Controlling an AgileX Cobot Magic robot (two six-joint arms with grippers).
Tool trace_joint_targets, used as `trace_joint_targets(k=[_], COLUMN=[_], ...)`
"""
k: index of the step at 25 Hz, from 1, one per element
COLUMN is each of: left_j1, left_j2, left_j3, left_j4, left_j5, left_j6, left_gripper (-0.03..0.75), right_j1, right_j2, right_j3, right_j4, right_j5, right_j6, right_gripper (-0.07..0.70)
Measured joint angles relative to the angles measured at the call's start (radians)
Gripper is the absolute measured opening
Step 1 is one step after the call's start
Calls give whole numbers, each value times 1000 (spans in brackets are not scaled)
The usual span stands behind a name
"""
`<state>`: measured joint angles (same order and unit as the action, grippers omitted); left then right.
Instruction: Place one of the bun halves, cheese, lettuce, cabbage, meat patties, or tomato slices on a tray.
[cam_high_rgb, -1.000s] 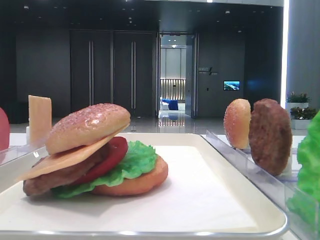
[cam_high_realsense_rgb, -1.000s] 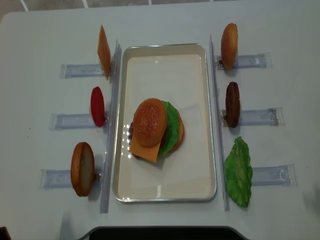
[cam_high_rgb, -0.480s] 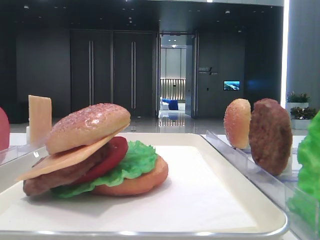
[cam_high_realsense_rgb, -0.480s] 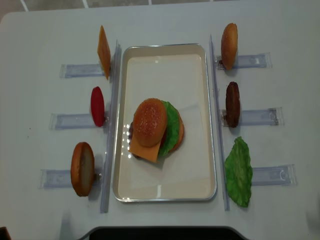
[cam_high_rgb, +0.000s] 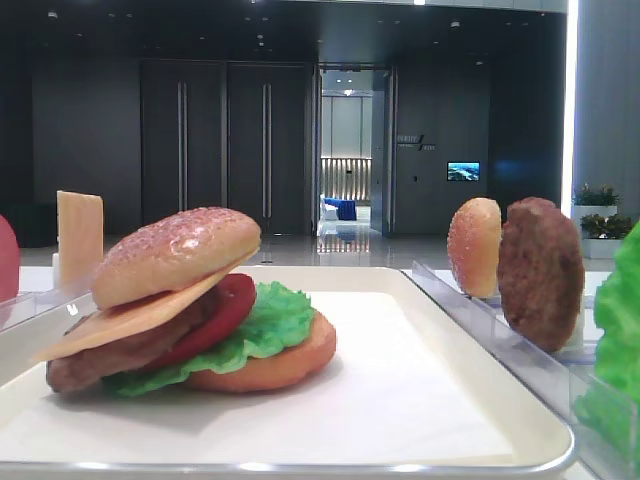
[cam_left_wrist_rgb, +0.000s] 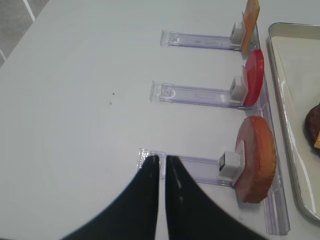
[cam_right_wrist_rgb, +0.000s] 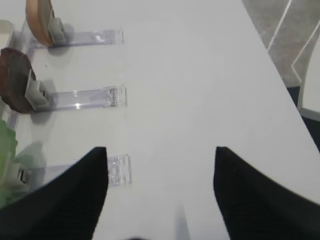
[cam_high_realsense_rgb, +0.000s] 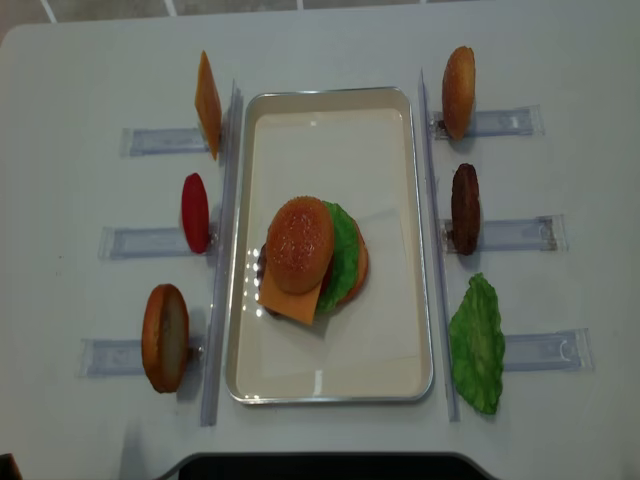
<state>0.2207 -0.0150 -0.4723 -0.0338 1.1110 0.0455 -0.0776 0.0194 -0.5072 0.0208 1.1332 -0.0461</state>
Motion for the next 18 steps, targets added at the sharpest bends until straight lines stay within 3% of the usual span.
trace_joint_targets(k=[18], left_j1=[0], left_j2=[0], left_j3=[0], left_j4=[0], left_j5=[0], left_j6=[0], left_gripper=[30], right_j1=[0], right_j2=[-28], right_j3=[0], right_j4=[1], right_j5=[0], right_j6=[-1], right_gripper=[433])
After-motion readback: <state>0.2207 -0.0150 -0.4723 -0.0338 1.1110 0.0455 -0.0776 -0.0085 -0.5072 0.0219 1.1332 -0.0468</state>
